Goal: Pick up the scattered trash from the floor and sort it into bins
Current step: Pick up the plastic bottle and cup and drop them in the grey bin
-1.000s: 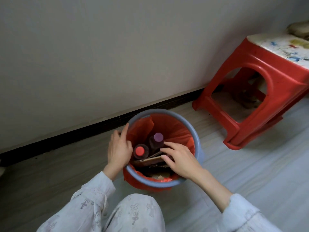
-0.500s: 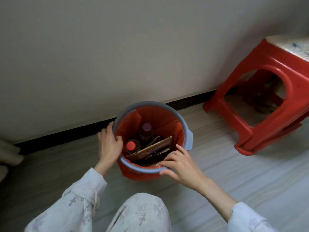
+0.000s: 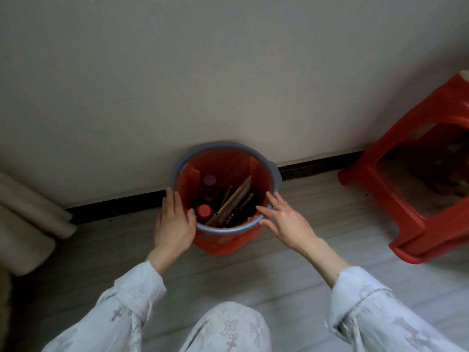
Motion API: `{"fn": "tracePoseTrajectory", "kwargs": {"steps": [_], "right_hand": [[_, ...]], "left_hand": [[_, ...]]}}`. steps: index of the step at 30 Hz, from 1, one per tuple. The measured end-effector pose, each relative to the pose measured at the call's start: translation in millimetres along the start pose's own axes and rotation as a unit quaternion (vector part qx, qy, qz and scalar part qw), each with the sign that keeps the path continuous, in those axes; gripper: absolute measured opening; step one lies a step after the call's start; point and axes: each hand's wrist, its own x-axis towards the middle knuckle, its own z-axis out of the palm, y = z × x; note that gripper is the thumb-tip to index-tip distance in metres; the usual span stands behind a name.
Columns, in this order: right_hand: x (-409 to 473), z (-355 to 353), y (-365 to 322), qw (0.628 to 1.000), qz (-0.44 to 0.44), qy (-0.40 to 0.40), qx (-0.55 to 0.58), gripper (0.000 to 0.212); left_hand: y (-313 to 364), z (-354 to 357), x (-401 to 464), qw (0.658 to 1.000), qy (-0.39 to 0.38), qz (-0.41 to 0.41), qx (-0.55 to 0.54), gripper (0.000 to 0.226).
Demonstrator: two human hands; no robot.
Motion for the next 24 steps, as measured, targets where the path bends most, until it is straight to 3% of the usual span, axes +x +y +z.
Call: {"fn": "tracePoseTrajectory", "kwargs": {"steps": [8, 15, 18, 24], "right_hand": [[-11.2, -37.8, -21.5, 0.993, 0.048, -0.087, 0.064, 0.063], [-73.4, -179.0, -79.5, 0.992, -0.016, -0.123, 0.029, 0.056], [-86.1, -258.4, -120.5, 0.984, -0.065, -0.164, -0.037, 0.055], [-96.6, -407.0, -238.3, 0.975, -0.148, -0.166, -0.022, 0.05]], "left_hand": [[18.5, -56.5, -0.4, 0.979, -0.161, 0.007, 0.123, 0.065], [105.1, -189.2, -78.6, 0.973, -0.216, 0.036, 0.077, 0.058], [136.0, -278.8, -107.5, 0.981, -0.195, 0.006, -0.004, 0.052], [172.5, -454.1, -166.7, 0.985, -0.083, -0.076, -0.127, 0.039]]}}
